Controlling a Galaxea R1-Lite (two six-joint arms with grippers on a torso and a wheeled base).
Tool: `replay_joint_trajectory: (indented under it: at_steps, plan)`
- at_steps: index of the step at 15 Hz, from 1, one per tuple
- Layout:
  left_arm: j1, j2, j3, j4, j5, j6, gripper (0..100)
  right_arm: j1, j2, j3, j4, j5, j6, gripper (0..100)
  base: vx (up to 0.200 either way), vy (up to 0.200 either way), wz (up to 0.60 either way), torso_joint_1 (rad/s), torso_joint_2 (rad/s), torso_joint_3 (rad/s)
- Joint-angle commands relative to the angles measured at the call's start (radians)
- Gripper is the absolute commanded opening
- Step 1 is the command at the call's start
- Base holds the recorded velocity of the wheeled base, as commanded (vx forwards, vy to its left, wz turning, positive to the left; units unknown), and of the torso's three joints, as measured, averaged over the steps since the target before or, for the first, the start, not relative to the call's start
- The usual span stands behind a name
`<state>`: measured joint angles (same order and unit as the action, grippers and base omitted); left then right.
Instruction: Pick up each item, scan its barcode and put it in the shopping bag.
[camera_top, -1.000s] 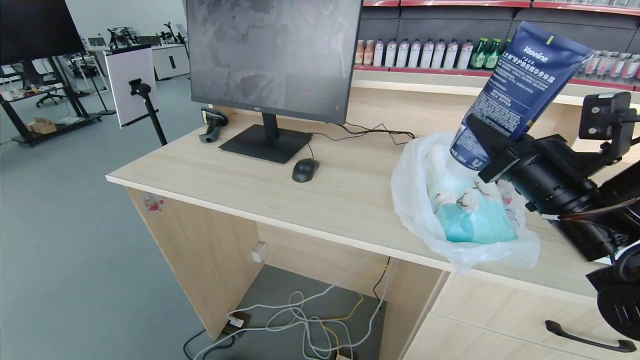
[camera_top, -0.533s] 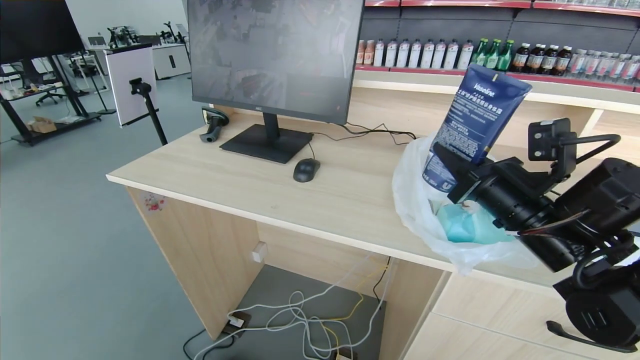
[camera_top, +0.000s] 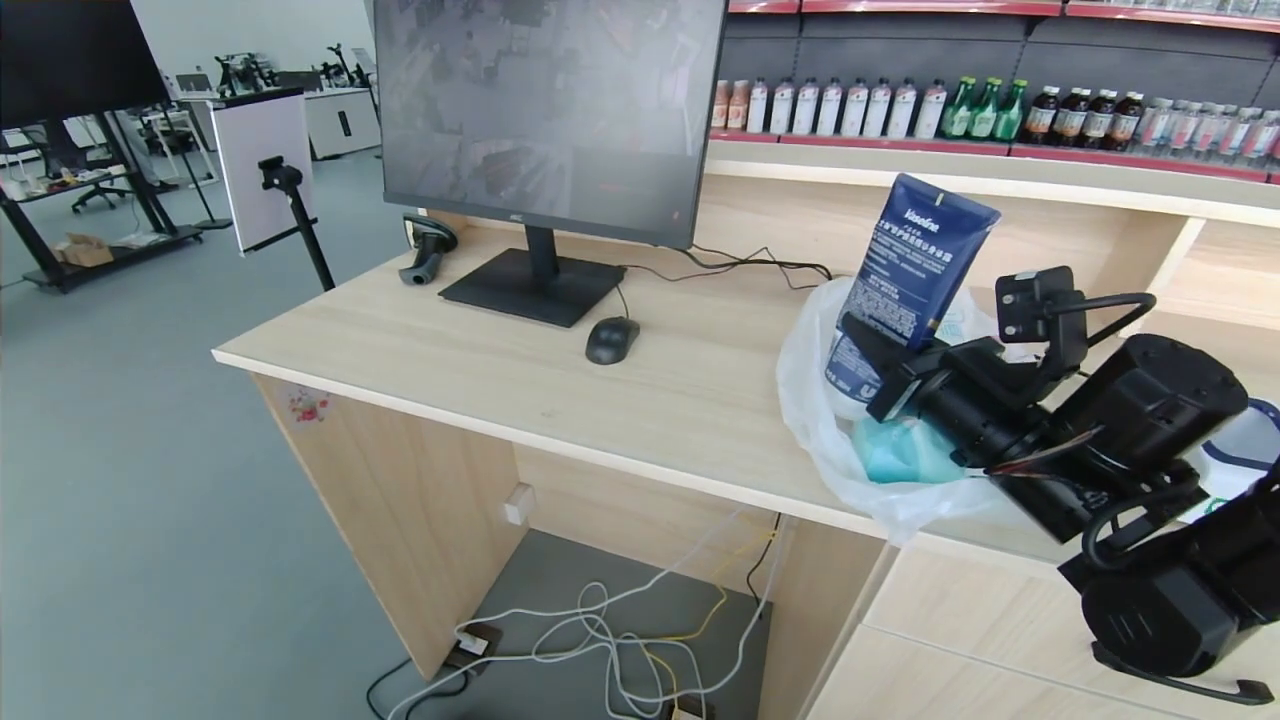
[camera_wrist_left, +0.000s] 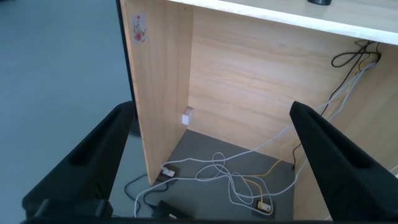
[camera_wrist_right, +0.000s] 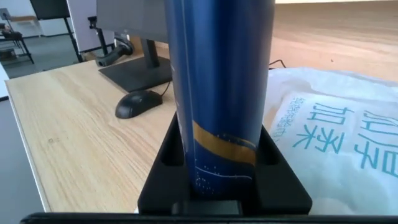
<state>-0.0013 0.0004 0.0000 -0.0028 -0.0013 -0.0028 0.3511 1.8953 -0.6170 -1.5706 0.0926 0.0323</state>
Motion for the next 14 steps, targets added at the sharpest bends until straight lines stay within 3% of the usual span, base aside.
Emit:
replay_joint_trajectory:
  at_steps: [1,6,10,14]
  plan:
    - [0.0,0.0,0.0,0.0,0.0,0.0,100,-0.007,0.022,-0.061,0.0,-0.01,0.004,0,0.0,0.0,0.0,0.0,0.0,0.0]
    - [0.0,0.0,0.0,0.0,0.0,0.001,100,-0.043,0.036,-0.055,0.0,-0.03,0.006,0,0.0,0.0,0.0,0.0,0.0,0.0]
    - [0.0,0.0,0.0,0.0,0.0,0.001,100,-0.047,0.107,-0.13,0.0,-0.028,-0.008,0,0.0,0.0,0.0,0.0,0.0,0.0]
    - [0.0,0.0,0.0,0.0,0.0,0.001,100,-0.015,0.125,0.002,0.0,-0.03,-0.006,0,0.0,0.0,0.0,0.0,0.0,0.0]
